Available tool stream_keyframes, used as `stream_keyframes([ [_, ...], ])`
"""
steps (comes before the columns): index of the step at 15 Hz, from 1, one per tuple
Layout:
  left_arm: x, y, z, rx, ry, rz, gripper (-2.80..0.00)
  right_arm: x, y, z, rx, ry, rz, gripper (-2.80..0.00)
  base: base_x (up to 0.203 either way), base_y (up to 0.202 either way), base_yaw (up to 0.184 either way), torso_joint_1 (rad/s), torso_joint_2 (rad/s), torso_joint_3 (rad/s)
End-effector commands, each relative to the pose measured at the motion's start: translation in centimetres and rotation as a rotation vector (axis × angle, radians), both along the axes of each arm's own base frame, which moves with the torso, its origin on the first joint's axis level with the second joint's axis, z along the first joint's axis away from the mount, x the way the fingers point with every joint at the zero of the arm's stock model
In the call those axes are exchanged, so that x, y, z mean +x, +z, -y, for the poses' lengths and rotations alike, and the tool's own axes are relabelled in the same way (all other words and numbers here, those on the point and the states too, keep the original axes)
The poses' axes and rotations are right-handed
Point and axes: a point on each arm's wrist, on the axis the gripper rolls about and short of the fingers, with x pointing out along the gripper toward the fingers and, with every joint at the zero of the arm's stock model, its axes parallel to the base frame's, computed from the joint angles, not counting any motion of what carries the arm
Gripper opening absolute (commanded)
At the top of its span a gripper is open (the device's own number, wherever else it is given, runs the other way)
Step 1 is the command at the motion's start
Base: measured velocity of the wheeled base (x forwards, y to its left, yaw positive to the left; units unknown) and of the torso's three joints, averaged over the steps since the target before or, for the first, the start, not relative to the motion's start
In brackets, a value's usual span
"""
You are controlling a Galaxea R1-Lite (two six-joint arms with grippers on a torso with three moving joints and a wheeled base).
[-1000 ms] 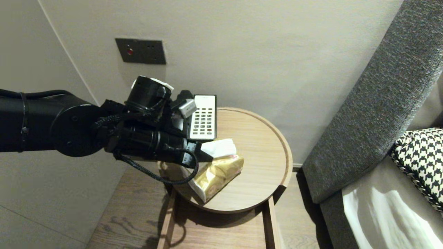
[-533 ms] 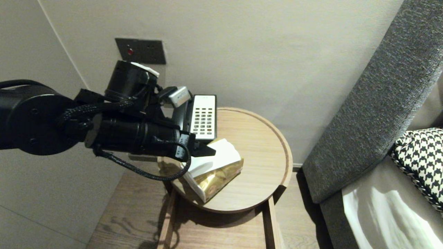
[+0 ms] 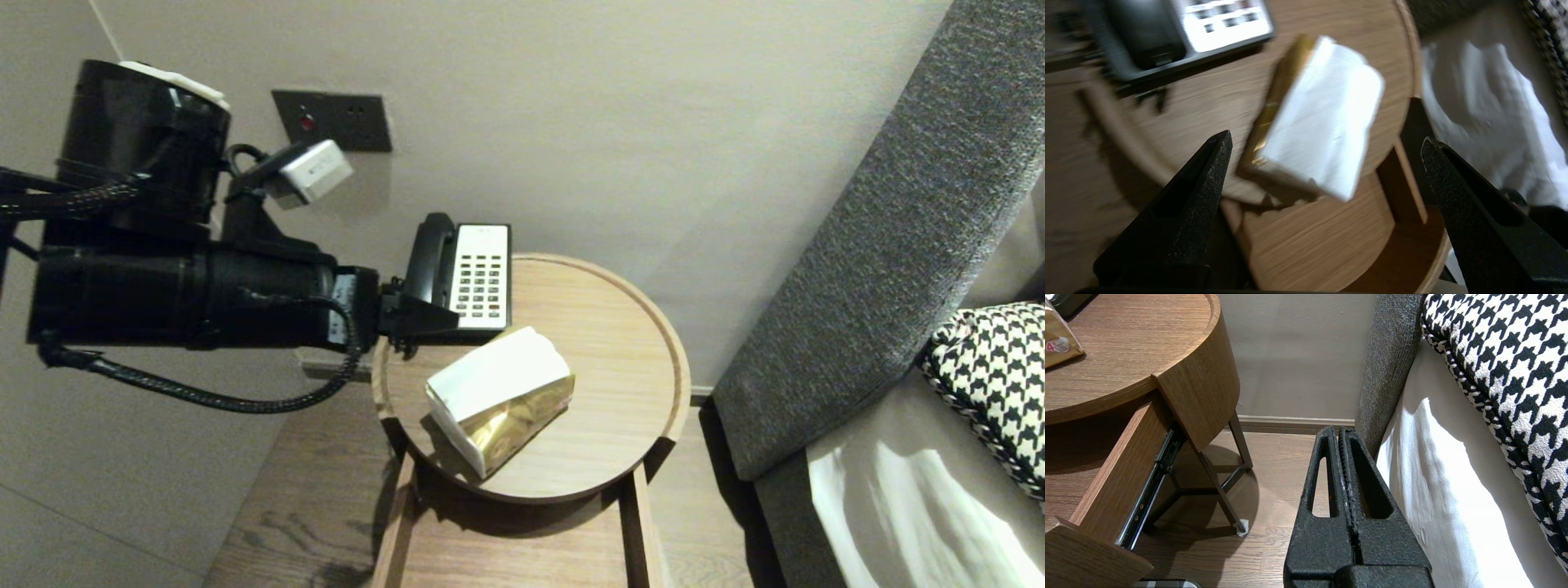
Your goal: Close the nightstand drawer
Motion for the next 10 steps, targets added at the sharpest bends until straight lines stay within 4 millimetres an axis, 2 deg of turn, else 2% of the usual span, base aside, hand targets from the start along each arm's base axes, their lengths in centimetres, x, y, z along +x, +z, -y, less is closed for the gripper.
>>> stream_keyframes([
  [1, -2.7, 1.3, -4.0, -0.022, 0.098, 0.040, 0.00, 0.3, -1.1, 0.0, 0.000, 0.001, -0.038, -2.80, 0.000, 0.000, 0.000, 0.000, 0.00, 0.000],
  [2, -3.5, 1.3, -5.5, -0.017, 0.147, 0.036, -2.80, 0.3, -1.1, 0.0, 0.000, 0.001, -0.038, -2.80, 0.000, 0.000, 0.000, 0.000, 0.00, 0.000],
  [7, -7.6, -0.5, -10.3, 0.107, 0.542, 0.061, -2.80, 0.3, -1.1, 0.0, 0.000, 0.000, -0.038, -2.80, 0.000, 0.000, 0.000, 0.000, 0.00, 0.000],
  [10, -11.5, -0.7, -12.5, 0.123, 0.691, 0.071, -2.80, 0.3, -1.1, 0.0, 0.000, 0.000, -0.038, -2.80, 0.000, 0.000, 0.000, 0.000, 0.00, 0.000],
])
